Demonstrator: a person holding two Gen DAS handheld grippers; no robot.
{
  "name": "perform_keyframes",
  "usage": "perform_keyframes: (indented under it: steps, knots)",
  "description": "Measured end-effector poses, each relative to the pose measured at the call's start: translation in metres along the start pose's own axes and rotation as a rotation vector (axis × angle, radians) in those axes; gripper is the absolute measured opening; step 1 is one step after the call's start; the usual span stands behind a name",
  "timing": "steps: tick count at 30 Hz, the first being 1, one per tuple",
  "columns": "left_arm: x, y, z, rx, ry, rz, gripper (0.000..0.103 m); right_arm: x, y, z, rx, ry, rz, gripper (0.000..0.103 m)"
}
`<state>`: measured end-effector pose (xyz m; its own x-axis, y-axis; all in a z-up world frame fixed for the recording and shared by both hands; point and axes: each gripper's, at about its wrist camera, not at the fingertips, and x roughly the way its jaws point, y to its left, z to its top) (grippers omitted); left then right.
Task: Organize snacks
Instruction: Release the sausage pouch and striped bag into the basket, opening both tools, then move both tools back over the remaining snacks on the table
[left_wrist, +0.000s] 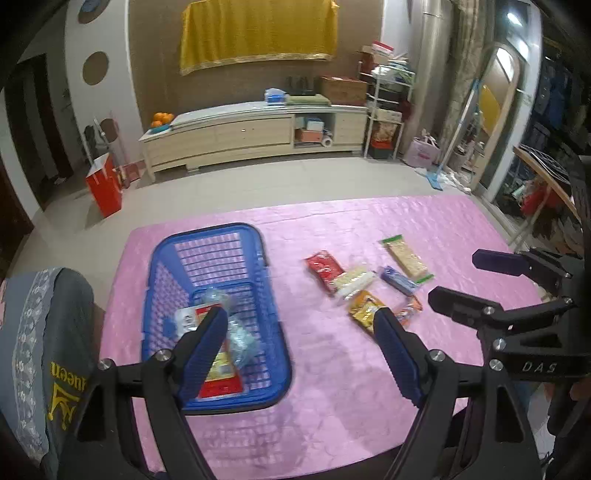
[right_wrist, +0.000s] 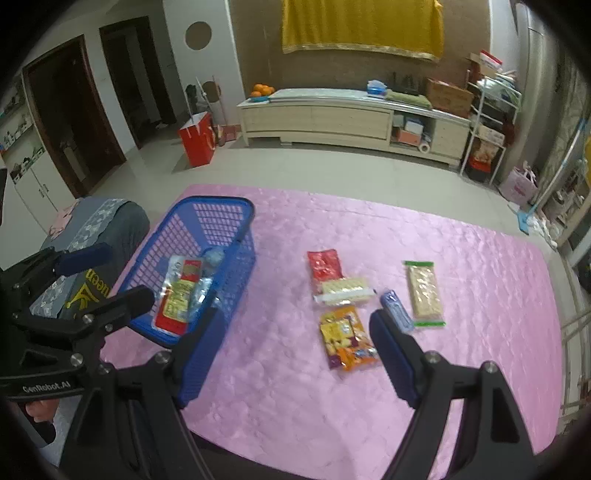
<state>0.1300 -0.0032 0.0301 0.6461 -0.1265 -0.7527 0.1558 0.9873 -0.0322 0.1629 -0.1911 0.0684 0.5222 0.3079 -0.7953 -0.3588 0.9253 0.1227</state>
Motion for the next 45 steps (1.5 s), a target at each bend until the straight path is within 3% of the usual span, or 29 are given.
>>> perform_keyframes:
  steps: [7, 14, 31, 38, 45]
  knots:
    - [0.015, -0.043, -0.001, 0.044, 0.009, -0.032, 0.080, -0.007, -0.037, -0.015, 0.041, 0.009, -0.024, 0.084]
    - [0.044, -0.077, -0.006, 0.071, 0.071, -0.054, 0.080, 0.001, -0.069, -0.029, 0.087, 0.037, -0.034, 0.084]
    - [0.130, -0.121, -0.012, 0.139, 0.197, -0.069, 0.080, 0.061, -0.146, -0.068, 0.214, 0.152, -0.051, 0.084]
    - [0.175, -0.145, -0.016, 0.203, 0.264, -0.103, 0.080, 0.084, -0.173, -0.089, 0.251, 0.201, -0.066, 0.084]
    - [0.217, -0.165, -0.027, 0.293, 0.317, -0.068, 0.080, 0.101, -0.186, -0.102, 0.244, 0.231, -0.093, 0.084]
